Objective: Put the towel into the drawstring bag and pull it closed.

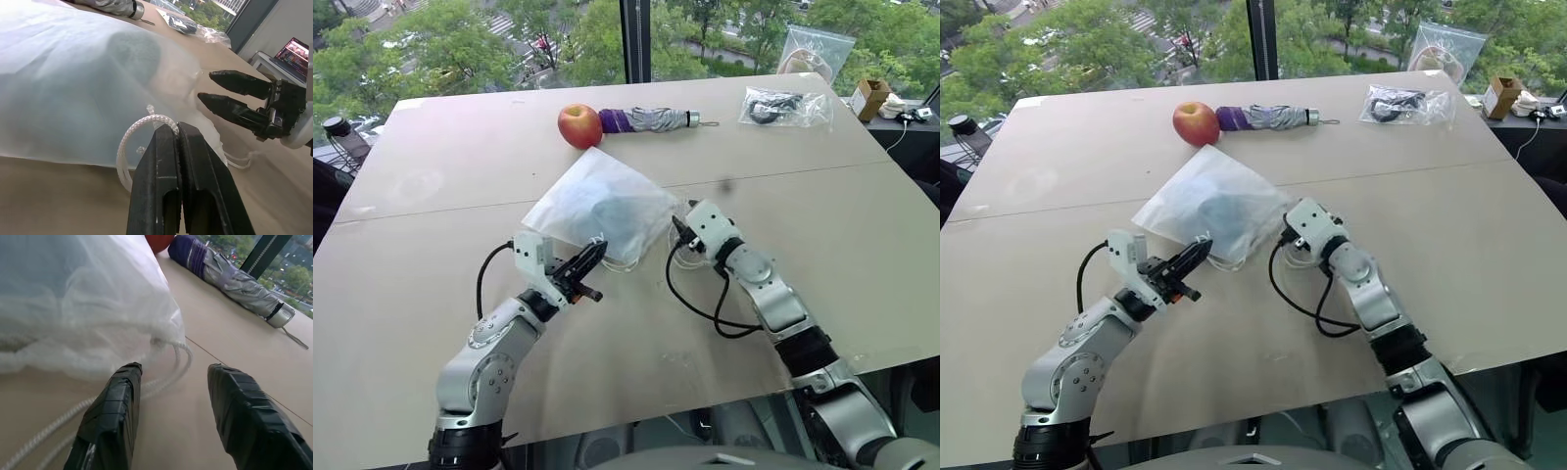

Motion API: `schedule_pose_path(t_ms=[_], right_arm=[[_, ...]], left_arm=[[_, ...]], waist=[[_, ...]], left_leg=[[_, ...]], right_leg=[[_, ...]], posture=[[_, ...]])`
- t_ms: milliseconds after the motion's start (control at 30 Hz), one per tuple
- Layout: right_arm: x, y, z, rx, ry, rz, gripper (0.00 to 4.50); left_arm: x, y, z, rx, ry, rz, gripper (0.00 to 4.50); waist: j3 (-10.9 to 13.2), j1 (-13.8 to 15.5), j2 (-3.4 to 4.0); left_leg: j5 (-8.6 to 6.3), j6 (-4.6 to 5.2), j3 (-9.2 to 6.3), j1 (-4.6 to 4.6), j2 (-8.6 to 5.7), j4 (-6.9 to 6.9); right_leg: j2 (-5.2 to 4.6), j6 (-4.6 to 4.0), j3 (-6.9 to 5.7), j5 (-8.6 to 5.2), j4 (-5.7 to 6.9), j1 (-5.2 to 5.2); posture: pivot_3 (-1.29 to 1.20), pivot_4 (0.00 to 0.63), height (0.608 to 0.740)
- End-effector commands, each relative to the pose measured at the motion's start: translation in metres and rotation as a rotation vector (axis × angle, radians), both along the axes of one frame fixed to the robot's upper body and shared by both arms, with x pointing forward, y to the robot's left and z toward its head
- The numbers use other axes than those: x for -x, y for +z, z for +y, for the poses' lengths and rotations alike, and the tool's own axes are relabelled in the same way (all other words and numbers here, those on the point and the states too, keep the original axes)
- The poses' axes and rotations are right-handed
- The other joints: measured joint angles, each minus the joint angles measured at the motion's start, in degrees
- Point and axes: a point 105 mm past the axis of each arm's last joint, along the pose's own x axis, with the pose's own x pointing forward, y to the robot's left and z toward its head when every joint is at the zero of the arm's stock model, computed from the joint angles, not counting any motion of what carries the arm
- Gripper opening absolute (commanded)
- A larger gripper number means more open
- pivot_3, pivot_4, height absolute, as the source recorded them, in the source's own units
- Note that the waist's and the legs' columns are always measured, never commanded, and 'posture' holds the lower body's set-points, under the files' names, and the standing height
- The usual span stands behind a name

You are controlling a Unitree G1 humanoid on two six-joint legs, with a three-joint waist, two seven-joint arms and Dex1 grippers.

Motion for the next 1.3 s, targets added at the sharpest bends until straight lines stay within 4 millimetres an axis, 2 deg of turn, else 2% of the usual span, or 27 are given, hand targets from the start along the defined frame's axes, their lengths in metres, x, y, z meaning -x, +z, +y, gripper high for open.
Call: schedule_pose_path(t_ms=[33,267,333,467,667,833,1000,1300], right_arm=[[-0.001,0.032,0.001,-0.151,0.066,0.001,2.16],[-0.015,0.045,-0.006,-0.321,0.201,0.122,2.16],[-0.016,0.042,-0.007,-0.365,0.261,0.195,2.16],[-0.023,0.031,-0.013,-0.308,0.312,0.235,2.16],[-0.025,0.029,-0.015,-0.314,0.421,0.285,2.16],[-0.038,0.035,-0.02,-0.29,0.412,0.259,2.16],[-0.047,0.032,-0.02,-0.152,0.398,0.207,2.16],[-0.04,0.033,-0.013,-0.133,0.507,0.199,2.16]], left_arm=[[0.002,0.014,0.0,-0.02,-0.002,-0.063,0.0],[0.001,0.015,0.001,-0.029,-0.003,-0.064,0.0],[0.002,0.015,0.002,-0.032,-0.002,-0.064,0.0],[0.002,0.015,0.003,-0.037,0.001,-0.064,0.0],[0.002,0.016,0.005,-0.04,0.01,-0.066,0.0],[0.002,0.016,0.005,-0.044,0.012,-0.066,0.0],[0.001,0.016,0.006,-0.045,0.014,-0.07,0.0],[0.001,0.015,0.008,-0.055,0.021,-0.071,0.0]], waist=[[0.0,-0.01,0.0],[0.01,-0.1,0.01],[0.01,0.01,0.01],[0.01,0.03,0.02],[0.02,-0.15,0.03],[0.02,-0.14,0.04],[0.02,-0.14,0.04],[0.03,-0.15,0.05]], left_leg=[[0.0,0.0,0.0,0.0,0.0,0.0],[0.0,0.0,0.0,0.02,0.02,0.0],[0.0,0.0,0.01,0.02,0.02,0.0],[0.0,0.0,0.03,0.01,0.01,0.0],[0.0,0.0,0.03,0.02,0.01,-0.04],[0.0,0.0,0.04,0.04,0.01,-0.04],[0.0,0.0,0.04,0.03,0.01,-0.07],[0.0,0.0,0.04,0.03,0.01,-0.09]], right_leg=[[0.0,0.0,0.0,0.0,0.0,0.0],[0.03,0.0,-0.01,0.01,0.01,0.01],[0.02,0.0,0.0,0.01,0.01,0.01],[0.01,-0.01,0.01,0.02,0.0,0.03],[0.02,0.08,0.02,0.07,0.0,0.01],[0.02,0.2,0.02,0.15,0.0,0.01],[0.02,0.2,0.03,0.15,-0.01,0.01],[0.0,0.2,0.04,0.16,-0.01,0.01]], posture=[[0.0,0.15,0.74],[0.0,0.15,0.74],[0.0,0.15,0.74],[0.0,0.15,0.74],[0.0,0.15,0.74],[0.0,0.15,0.74],[0.0,0.15,0.74],[0.0,0.15,0.74]])
